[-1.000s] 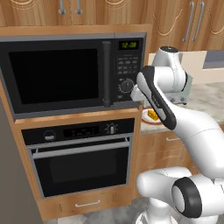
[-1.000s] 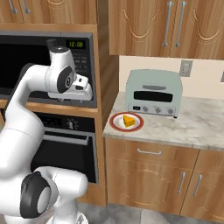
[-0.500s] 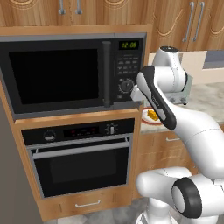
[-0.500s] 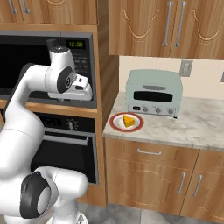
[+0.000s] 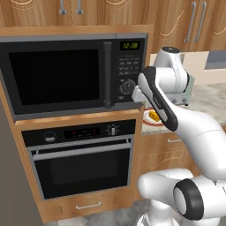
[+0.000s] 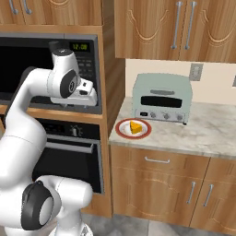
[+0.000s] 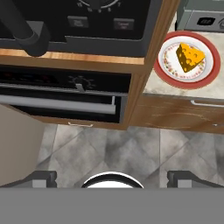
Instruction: Pick the cheese from the counter and place it in the microwave. Then turn on the microwave.
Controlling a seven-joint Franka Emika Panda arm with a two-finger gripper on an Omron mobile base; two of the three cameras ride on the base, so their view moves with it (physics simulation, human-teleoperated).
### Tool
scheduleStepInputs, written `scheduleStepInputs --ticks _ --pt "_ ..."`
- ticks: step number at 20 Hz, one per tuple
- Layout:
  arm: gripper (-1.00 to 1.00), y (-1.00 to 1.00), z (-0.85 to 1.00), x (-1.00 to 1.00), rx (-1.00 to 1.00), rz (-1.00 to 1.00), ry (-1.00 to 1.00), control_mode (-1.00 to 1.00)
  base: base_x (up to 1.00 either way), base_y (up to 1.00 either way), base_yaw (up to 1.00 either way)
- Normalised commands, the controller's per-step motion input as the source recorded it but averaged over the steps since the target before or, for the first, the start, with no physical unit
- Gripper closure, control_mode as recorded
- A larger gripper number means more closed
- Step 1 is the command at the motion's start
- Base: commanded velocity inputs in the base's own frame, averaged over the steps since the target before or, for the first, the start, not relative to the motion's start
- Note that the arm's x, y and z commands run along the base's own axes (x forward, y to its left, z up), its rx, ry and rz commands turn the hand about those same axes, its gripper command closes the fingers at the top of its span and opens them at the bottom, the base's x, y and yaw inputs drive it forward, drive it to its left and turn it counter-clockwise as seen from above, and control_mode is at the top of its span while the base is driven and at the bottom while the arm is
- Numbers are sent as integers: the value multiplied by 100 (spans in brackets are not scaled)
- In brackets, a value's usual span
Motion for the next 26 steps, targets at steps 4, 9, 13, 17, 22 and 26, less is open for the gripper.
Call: scheduleStepInputs --ticks 4,9,13,17,22,26 --pt "-100 6 -1 -10 0 0 -12 -100 0 0 0" --pt "-100 21 0 -3 0 0 -14 -100 0 0 0" --pt "-100 25 0 0 0 0 -11 -100 0 0 0" --pt "-100 24 1 0 0 0 -9 -100 0 0 0" --pt "-100 22 1 0 0 0 -7 -100 0 0 0" --pt "-100 24 0 1 0 0 -7 -100 0 0 0"
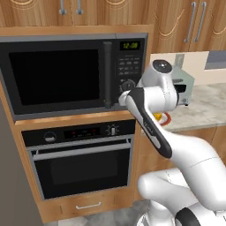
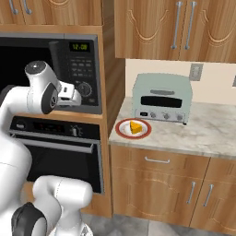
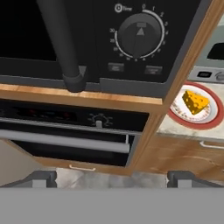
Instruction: Pick the cheese from the counter and place it in the microwave. Then turn on the microwave.
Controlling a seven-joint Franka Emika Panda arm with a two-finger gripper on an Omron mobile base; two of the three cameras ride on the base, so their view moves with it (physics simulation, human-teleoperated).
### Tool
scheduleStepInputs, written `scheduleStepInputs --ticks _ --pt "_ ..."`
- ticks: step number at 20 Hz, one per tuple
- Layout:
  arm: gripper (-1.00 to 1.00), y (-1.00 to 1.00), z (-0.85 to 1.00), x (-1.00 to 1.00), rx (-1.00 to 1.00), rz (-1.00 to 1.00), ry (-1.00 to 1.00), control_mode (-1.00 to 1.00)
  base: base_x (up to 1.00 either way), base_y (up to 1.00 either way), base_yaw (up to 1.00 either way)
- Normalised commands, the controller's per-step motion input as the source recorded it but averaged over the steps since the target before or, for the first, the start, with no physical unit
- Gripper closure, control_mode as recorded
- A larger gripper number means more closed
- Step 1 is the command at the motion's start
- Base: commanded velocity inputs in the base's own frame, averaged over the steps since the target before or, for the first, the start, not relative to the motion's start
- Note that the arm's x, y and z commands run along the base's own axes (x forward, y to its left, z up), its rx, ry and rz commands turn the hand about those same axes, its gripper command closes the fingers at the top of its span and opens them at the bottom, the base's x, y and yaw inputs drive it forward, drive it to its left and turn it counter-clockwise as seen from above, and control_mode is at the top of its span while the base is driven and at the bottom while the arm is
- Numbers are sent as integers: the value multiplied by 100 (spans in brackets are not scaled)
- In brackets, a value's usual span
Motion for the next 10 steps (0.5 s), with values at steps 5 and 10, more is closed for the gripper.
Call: scheduleStepInputs --ticks 5,10 --pt "-100 25 2 1 -1 0 -8 -100 0 0 0" --pt "-100 25 5 2 0 0 -8 -100 0 0 0"
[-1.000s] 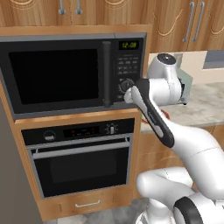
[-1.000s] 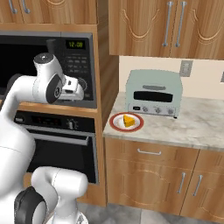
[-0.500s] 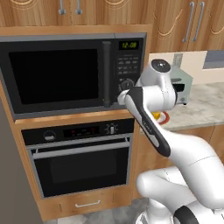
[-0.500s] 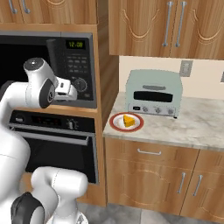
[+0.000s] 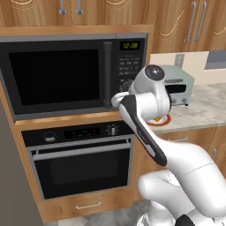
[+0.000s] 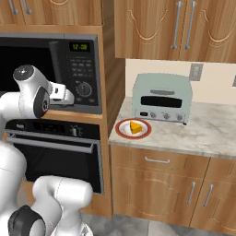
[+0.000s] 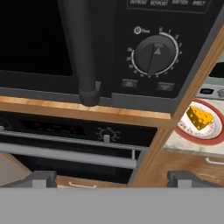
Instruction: Pick the cheese from the counter and place it in the microwave. Then turn on the microwave.
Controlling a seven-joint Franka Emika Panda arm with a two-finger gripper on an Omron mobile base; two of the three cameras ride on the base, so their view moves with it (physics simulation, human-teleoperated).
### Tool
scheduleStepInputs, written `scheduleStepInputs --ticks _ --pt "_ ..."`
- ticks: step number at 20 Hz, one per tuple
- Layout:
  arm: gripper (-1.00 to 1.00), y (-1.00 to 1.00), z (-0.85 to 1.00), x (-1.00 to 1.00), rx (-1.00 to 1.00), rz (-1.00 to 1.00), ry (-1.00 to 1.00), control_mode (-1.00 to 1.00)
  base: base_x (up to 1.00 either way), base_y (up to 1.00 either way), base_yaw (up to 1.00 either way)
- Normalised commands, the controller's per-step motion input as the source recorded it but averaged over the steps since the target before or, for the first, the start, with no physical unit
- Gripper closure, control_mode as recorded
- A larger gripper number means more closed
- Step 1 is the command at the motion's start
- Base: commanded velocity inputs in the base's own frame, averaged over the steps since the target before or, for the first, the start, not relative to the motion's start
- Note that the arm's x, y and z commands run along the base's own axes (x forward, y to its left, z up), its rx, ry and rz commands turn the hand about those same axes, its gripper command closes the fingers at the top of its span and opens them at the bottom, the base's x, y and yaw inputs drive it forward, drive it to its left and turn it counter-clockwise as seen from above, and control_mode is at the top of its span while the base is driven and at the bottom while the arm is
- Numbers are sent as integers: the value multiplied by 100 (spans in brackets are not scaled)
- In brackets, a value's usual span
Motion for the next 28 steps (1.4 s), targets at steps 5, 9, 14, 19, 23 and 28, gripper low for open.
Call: scheduleStepInputs --ticks 5,9,14,19,23,28 --pt "-100 25 8 9 0 0 -7 -100 0 0 0" --pt "-100 25 6 13 -1 0 -4 -100 0 0 0" --pt "-100 20 6 18 0 0 -2 -100 0 0 0" --pt "-100 15 4 27 0 0 0 -100 0 0 0" --pt "-100 10 6 27 0 0 0 -100 0 0 0" --pt "-100 6 2 21 -1 0 -6 -100 0 0 0"
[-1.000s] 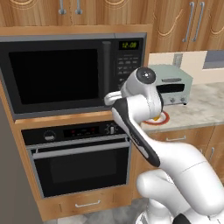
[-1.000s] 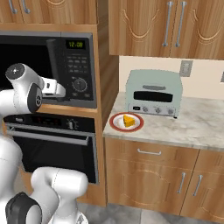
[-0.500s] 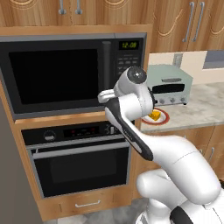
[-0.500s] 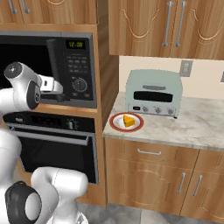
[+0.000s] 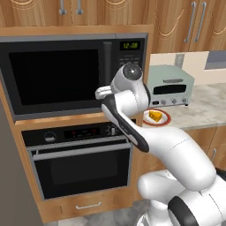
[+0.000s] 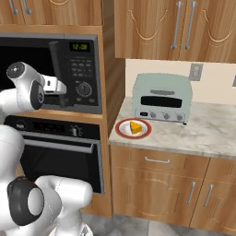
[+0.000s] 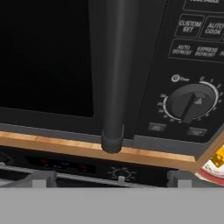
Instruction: Pick the cheese from the counter and place it in the microwave. Then turn on the microwave.
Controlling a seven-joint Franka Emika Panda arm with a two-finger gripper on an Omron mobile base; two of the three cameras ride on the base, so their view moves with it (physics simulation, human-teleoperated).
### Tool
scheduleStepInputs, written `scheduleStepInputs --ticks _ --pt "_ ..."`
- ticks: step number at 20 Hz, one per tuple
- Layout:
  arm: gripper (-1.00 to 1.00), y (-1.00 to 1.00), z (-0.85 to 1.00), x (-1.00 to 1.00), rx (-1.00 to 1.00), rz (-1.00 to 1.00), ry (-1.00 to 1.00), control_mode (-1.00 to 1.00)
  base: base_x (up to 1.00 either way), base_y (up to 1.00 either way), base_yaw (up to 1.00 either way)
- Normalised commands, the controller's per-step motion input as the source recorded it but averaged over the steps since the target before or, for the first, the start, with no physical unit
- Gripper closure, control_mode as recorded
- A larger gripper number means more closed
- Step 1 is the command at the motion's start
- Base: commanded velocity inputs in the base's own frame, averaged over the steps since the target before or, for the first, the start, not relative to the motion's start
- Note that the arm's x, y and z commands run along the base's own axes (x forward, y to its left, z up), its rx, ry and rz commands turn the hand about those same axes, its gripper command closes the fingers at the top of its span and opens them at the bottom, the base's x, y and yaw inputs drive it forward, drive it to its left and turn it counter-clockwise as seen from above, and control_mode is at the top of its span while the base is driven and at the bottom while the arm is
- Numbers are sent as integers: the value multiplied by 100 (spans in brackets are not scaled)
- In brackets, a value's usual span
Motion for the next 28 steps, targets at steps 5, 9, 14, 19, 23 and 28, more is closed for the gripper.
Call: scheduleStepInputs --ticks 5,9,14,19,23,28 --pt "-100 3 0 10 -2 0 -12 -100 0 0 0" --pt "-100 0 0 9 0 0 -7 -100 0 0 0" --pt "-100 0 0 16 0 0 -5 -100 0 0 0" --pt "-100 0 0 19 0 0 -5 -100 0 0 0" --pt "-100 0 0 24 0 0 -2 -100 0 0 0" --pt "-100 3 0 26 0 0 -1 -100 0 0 0"
